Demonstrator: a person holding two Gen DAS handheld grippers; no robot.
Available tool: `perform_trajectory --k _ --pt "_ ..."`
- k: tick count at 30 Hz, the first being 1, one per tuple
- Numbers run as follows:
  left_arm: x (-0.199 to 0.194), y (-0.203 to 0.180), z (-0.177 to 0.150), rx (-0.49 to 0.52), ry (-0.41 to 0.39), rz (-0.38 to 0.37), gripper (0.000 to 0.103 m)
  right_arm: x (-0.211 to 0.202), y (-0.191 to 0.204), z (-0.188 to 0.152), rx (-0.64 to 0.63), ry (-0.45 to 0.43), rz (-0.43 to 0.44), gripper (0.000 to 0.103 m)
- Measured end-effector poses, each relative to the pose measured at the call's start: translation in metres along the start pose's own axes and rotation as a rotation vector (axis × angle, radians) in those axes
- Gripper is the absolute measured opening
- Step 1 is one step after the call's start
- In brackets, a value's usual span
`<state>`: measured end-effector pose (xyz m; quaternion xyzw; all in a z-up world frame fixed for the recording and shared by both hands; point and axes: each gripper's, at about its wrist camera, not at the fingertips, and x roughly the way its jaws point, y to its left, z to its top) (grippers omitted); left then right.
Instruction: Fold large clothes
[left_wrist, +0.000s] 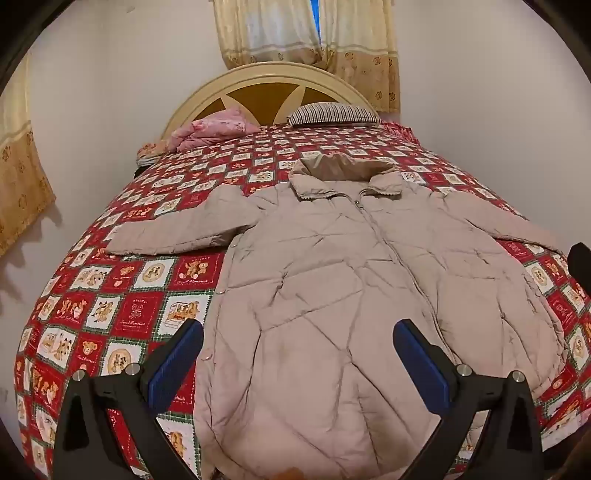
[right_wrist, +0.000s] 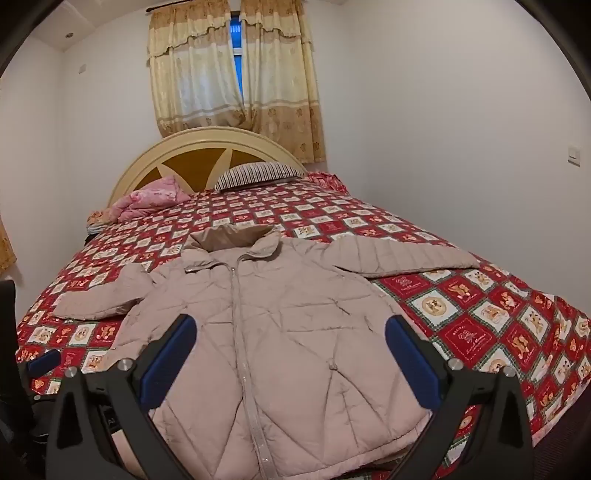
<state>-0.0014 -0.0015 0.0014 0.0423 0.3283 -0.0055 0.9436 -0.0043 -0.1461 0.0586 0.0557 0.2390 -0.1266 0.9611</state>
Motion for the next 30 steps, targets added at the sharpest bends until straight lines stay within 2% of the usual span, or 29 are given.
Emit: perform_trajectory --k 3,7,10,30 --pt "-0.002 -0.005 -0.005 0.024 -0.018 0.022 0.102 0.0 0.001 0.0 -0.017 0.009 -0.01 0.103" --pt "0.008 -0.01 -0.004 0.007 0.032 0.011 0.102 0.001 -0.002 -0.002 -0.007 0.003 -0.018 0.103" --pt "0.01 0.002 -0.006 -0.014 0.039 -0.005 0.102 0.003 -0.002 -0.002 0.009 0.009 -0.018 0.103" --pt "0.009 -0.007 -0.007 0.016 0.033 -0.004 0.102 0.01 -0.013 -0.009 0.029 0.043 -0.033 0.103"
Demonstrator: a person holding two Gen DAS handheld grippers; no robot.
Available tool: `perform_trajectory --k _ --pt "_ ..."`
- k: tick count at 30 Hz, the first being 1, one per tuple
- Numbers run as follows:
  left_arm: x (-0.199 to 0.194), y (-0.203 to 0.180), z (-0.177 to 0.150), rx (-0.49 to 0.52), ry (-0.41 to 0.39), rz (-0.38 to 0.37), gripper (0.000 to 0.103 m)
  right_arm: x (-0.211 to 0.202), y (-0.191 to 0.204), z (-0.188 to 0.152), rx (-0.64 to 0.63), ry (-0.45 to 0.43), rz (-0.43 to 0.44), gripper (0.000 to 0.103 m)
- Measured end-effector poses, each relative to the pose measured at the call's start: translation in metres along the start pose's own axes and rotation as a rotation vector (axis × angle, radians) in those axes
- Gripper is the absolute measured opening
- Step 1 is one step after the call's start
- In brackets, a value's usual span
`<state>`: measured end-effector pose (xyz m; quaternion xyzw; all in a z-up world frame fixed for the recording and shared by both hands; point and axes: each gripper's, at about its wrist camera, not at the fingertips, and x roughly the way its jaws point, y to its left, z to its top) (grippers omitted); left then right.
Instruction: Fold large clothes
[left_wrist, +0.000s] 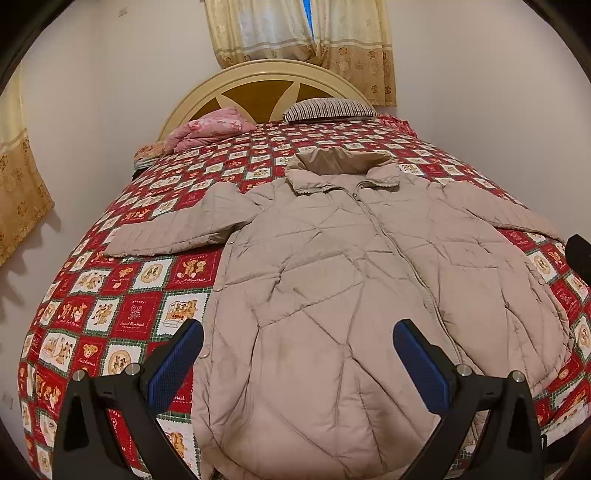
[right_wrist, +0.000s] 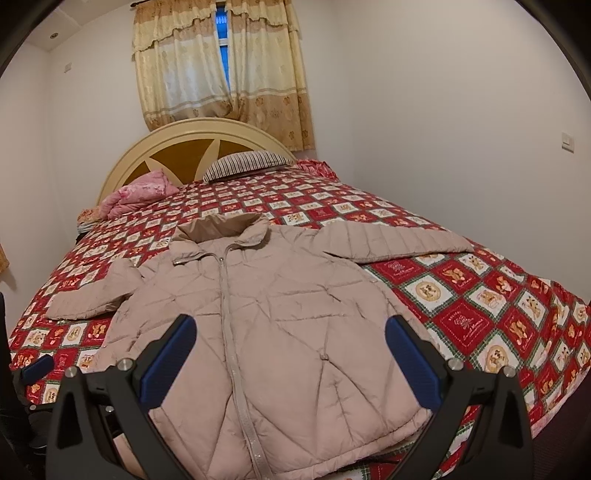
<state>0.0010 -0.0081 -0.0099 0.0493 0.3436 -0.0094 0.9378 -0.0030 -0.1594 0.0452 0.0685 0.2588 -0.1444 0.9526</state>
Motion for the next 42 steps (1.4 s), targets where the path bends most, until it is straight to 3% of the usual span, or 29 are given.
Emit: perform_trajectory --k 8,42 --pt "-0.0031 0.0012 0.0004 -0.004 -0.005 -0.01 0.102 0.0077 0.0005 -0.0013 -0.008 0.04 -0.021 0.103" --pt "-0.0017 -0.0047 0.0005 0.0 0.0 -0.022 0.102 0.0106 0.006 -0.0075 -0.005 0.06 -0.018 0.103"
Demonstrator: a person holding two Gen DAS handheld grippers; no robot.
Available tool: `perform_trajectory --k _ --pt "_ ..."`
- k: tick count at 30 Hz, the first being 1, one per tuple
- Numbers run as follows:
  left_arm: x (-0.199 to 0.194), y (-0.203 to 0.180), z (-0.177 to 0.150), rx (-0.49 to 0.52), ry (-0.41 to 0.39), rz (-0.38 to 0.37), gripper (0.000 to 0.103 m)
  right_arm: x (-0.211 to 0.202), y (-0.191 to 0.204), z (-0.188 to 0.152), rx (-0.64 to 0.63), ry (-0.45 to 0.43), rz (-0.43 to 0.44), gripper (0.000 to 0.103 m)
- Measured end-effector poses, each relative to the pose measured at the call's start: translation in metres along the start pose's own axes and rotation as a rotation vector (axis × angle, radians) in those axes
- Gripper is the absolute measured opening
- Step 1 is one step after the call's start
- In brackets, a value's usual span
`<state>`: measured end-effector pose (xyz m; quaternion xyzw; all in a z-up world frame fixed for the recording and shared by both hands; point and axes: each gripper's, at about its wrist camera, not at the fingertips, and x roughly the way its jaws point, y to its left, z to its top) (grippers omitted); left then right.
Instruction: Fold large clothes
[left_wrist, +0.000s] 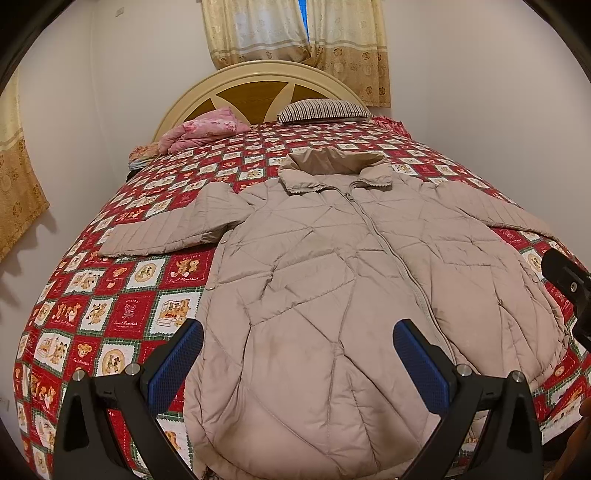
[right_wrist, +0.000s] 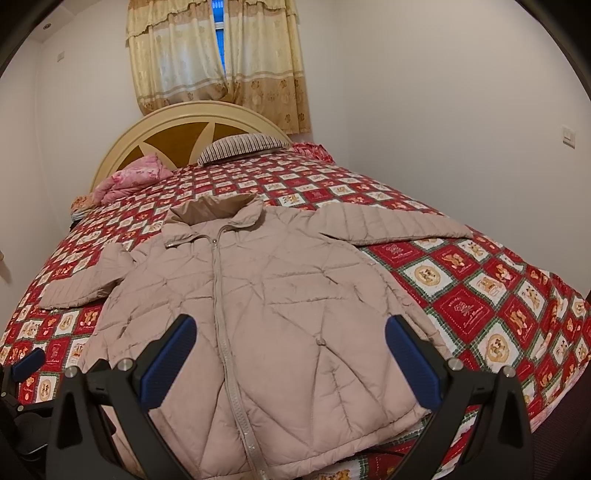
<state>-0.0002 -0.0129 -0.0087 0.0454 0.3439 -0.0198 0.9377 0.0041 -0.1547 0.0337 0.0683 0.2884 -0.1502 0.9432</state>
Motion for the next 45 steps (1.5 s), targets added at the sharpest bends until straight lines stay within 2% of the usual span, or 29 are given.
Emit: perform_trajectory --k 27,33,40,43,45 --pt "0.003 -0.004 0.0 0.005 0.002 -0.012 0.102 0.004 -0.002 -0.002 0.0 0.008 -0.002 0.103" --pt "0.016 0.0 0.002 0.013 0.013 -0.021 0.102 0.017 -0.011 -0.002 0.001 0.033 -0.037 0.103" --pt "0.048 0.009 0.025 0.042 -0.002 -0.007 0.102 0.049 -0.028 0.017 -0.02 0.09 -0.097 0.103" --pt "0.065 0.012 0.045 0.077 -0.016 -0.017 0.102 0.065 -0.043 0.032 -0.013 0.102 -0.096 0.103" --pt "0.078 0.015 0.06 0.097 -0.03 -0.041 0.102 0.078 -0.061 0.045 0.014 0.106 -0.066 0.103"
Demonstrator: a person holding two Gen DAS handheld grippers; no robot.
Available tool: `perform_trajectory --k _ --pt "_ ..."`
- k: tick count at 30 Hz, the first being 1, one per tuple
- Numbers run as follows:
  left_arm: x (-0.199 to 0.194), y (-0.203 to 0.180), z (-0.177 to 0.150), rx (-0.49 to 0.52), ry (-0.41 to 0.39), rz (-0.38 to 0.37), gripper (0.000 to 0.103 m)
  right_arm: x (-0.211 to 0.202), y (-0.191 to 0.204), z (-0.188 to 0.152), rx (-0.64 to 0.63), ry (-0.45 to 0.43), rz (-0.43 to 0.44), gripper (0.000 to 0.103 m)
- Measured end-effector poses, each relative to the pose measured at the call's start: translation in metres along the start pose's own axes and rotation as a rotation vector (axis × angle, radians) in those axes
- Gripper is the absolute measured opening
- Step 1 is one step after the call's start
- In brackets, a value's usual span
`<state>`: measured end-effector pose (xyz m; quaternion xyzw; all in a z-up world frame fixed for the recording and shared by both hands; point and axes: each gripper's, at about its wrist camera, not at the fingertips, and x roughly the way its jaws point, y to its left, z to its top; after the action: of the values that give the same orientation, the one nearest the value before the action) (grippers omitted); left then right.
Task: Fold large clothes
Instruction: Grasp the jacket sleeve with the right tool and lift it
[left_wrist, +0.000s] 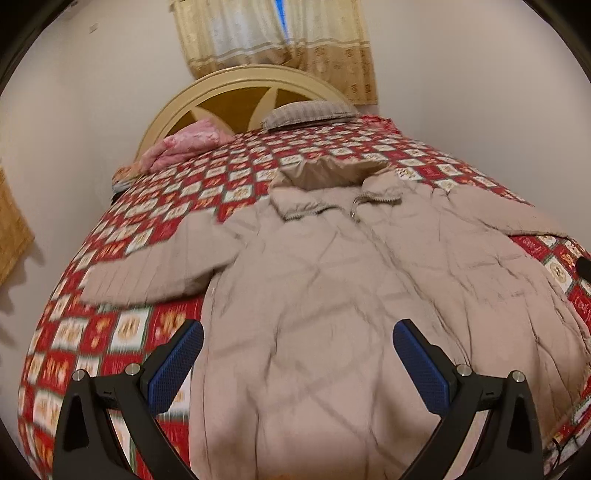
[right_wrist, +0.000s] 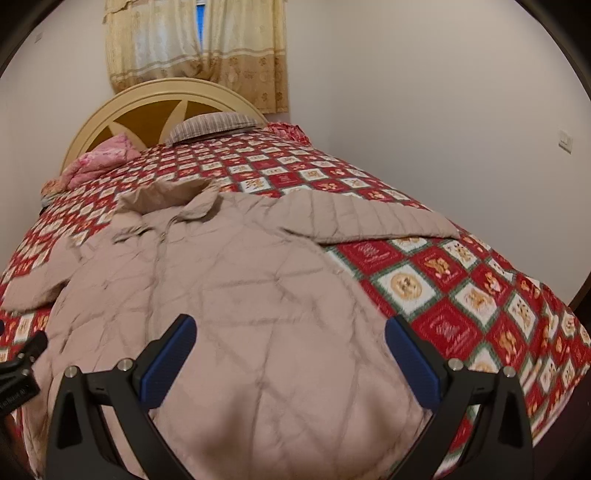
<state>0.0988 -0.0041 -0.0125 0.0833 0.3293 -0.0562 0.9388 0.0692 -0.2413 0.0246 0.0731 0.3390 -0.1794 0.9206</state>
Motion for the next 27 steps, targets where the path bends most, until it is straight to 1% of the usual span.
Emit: perform_trajectory --k 1,2,4,5,6,7,9,12,13,16,18,20,23,25,26,27 --pt "0.007 0.003 0.005 -0.002 -0.002 -0.004 0.102 0.008 -0.01 0.008 0.021 0.011 0.019 0.103" --pt "0.015 0.008 0.01 -0.013 0.001 -0.008 0.102 0.016 -0.023 0.016 0.051 0.018 0.017 0.103" --pt "0.037 0.02 0.02 -0.059 0.011 -0.051 0.102 0.033 -0.051 0.033 0.104 0.017 -0.017 0.103" --pt "0.049 0.027 0.025 -0.088 0.014 -0.061 0.102 0.045 -0.068 0.041 0.133 0.022 -0.016 0.103" --pt "0.06 0.033 0.027 -0.118 0.017 -0.057 0.102 0.059 -0.087 0.048 0.176 0.033 -0.006 0.1" --pt "0.068 0.037 0.028 -0.142 0.016 -0.049 0.102 0.073 -0.108 0.053 0.237 0.042 -0.001 0.091" --pt "0.084 0.042 0.03 -0.18 0.001 -0.023 0.102 0.104 -0.154 0.06 0.379 0.055 -0.019 0.081" --pt "0.107 0.049 0.025 -0.22 -0.007 0.006 0.102 0.152 -0.213 0.067 0.55 0.081 -0.019 0.08" --pt "0.113 0.05 0.024 -0.223 -0.005 0.007 0.102 0.163 -0.226 0.068 0.596 0.086 -0.013 0.08" --pt "0.127 0.052 0.015 -0.239 0.003 0.016 0.102 0.192 -0.255 0.067 0.724 0.084 -0.051 0.08" --pt "0.136 0.053 0.01 -0.255 0.019 0.0 0.102 0.213 -0.265 0.069 0.76 0.096 -0.074 0.08" --pt "0.142 0.053 0.007 -0.262 0.031 -0.016 0.102 0.228 -0.27 0.07 0.775 0.116 -0.093 0.076" --pt "0.151 0.051 0.0 -0.267 0.062 -0.035 0.102 0.238 -0.274 0.08 0.747 0.09 -0.148 0.06" --pt "0.16 0.052 -0.004 -0.282 0.104 -0.044 0.102 0.247 -0.281 0.082 0.737 0.108 -0.165 0.032" --pt "0.166 0.053 -0.007 -0.294 0.129 -0.052 0.102 0.251 -0.284 0.081 0.731 0.122 -0.179 0.027" --pt "0.17 0.054 -0.008 -0.3 0.143 -0.057 0.102 0.25 -0.285 0.081 0.717 0.124 -0.19 0.019"
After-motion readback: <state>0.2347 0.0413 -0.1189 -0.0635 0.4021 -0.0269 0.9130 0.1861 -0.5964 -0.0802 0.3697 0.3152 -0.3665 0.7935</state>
